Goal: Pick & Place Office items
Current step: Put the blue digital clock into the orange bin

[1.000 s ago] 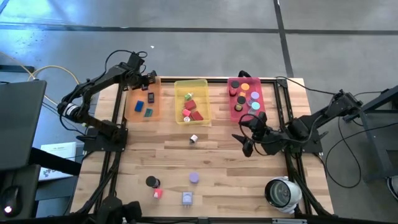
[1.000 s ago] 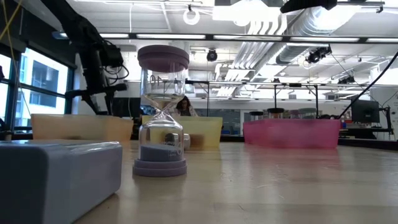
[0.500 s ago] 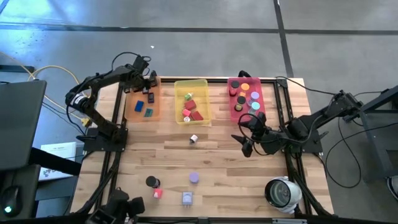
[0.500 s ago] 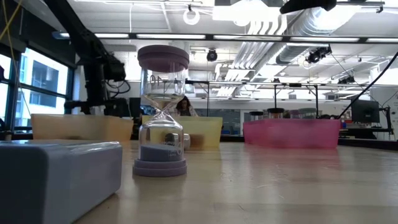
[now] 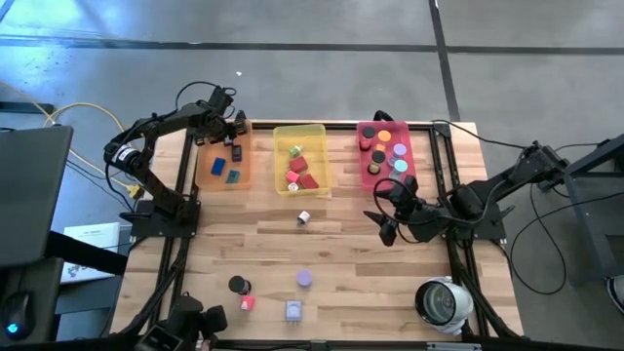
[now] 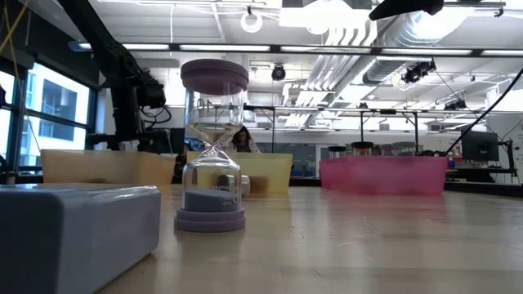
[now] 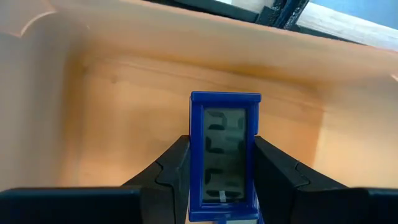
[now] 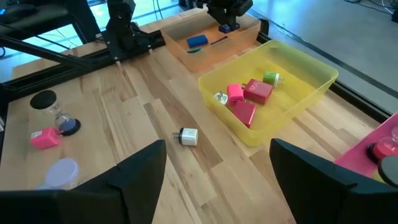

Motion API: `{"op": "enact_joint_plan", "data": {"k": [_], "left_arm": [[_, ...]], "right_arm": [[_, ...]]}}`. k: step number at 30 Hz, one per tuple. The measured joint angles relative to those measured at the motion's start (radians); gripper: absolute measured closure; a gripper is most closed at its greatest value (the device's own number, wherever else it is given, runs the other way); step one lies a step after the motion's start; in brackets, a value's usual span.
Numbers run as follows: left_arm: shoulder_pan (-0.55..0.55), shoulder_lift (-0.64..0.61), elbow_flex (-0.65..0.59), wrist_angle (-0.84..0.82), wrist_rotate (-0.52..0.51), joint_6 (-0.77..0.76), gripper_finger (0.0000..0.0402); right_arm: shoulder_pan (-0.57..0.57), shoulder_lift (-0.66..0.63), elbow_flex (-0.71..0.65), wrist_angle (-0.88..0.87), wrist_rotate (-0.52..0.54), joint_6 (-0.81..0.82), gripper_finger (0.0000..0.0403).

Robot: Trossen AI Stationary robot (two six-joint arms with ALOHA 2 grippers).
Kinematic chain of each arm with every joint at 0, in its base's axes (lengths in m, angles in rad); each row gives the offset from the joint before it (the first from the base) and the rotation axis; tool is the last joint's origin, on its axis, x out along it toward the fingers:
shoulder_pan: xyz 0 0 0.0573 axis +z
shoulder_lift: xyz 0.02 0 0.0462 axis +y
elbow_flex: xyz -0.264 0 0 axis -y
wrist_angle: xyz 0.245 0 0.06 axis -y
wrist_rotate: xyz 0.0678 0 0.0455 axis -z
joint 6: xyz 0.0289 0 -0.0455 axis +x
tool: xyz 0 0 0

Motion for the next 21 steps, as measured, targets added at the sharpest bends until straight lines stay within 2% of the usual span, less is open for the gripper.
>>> {"op": "enact_joint_plan", "data": {"k": [6, 13, 21], "left_arm": [[0.0, 0.0, 0.0, -0.006, 0.0, 0.006, 0.0278], [0.0, 0.0, 0.0, -0.013, 0.004, 0.02, 0.0211], [0.0, 0.0, 0.0, -0.013, 0.009, 0.02, 0.0198]], "right_arm": [[0.0, 0.0, 0.0, -0.007, -0.001, 0.017, 0.0126], [0.0, 0.0, 0.0, -0.012, -0.001, 0.03, 0.0126], [0.0, 0.0, 0.0, -0.006, -0.004, 0.05, 0.0126]]}}
